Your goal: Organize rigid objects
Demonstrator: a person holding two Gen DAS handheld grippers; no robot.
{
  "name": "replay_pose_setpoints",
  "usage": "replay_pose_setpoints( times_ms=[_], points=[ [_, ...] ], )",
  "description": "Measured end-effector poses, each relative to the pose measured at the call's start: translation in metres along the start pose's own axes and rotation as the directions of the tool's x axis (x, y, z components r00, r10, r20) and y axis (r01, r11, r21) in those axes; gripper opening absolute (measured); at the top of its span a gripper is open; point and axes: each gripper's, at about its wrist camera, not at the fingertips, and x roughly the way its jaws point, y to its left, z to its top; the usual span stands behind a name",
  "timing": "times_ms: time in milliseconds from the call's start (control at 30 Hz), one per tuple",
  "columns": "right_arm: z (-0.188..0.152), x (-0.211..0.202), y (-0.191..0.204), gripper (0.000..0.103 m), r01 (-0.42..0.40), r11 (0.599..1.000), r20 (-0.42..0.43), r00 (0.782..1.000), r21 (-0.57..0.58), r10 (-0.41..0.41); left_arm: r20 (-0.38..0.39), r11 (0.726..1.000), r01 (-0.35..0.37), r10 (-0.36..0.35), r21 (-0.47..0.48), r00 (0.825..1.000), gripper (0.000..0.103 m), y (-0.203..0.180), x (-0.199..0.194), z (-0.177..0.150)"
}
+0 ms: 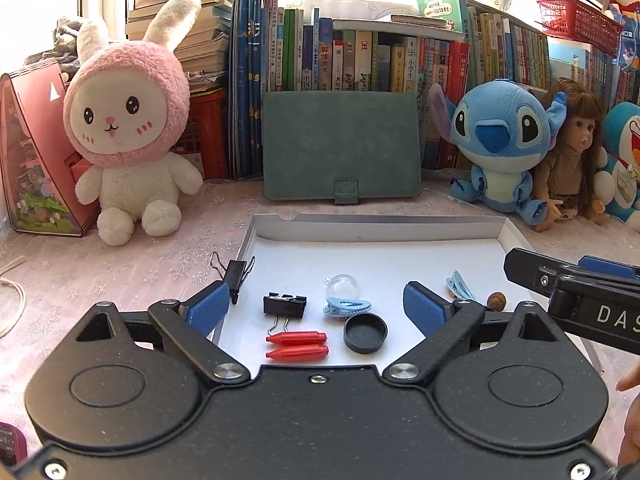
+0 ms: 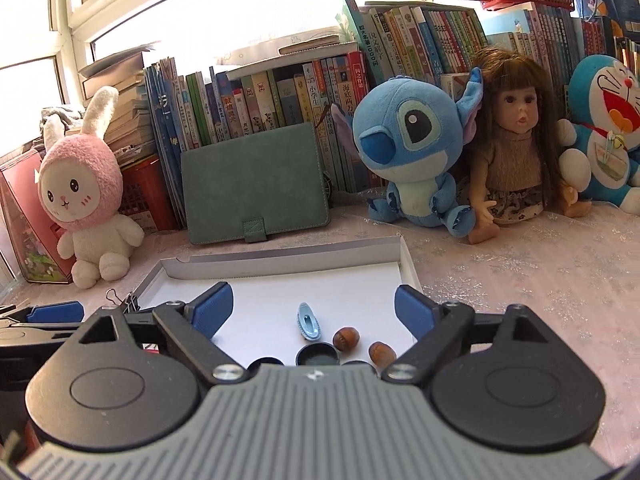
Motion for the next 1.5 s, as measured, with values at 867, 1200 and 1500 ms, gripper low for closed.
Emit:
replay_pose_setpoints(
  times_ms=[867,1200,1500],
  points=[
    [-0.049,-0.063,0.009,0.103,-0.048,0.994,0.019,0.999,-0.093,0.05,-0.005,0.999,0.007,-0.007,0.043,1.0,0.098,0.01,-0.065,-0.079],
    [-0.071,-0.057,0.005,0.103,-0.006,0.992,-0.041,0.999,-0.126,0.001,-0.045,0.999,-0.005,0.007,0.047,0.999,0.098,0.014,-0.052,-0.096],
    [-0.086,-0.04,0.006,0.103,0.047,0.988,-0.095,0.994,-0.15,-0.061,-0.084,1.0,-0.01,0.01,-0.002,0.996,0.098,0.019,-0.033,-0.104]
  ],
)
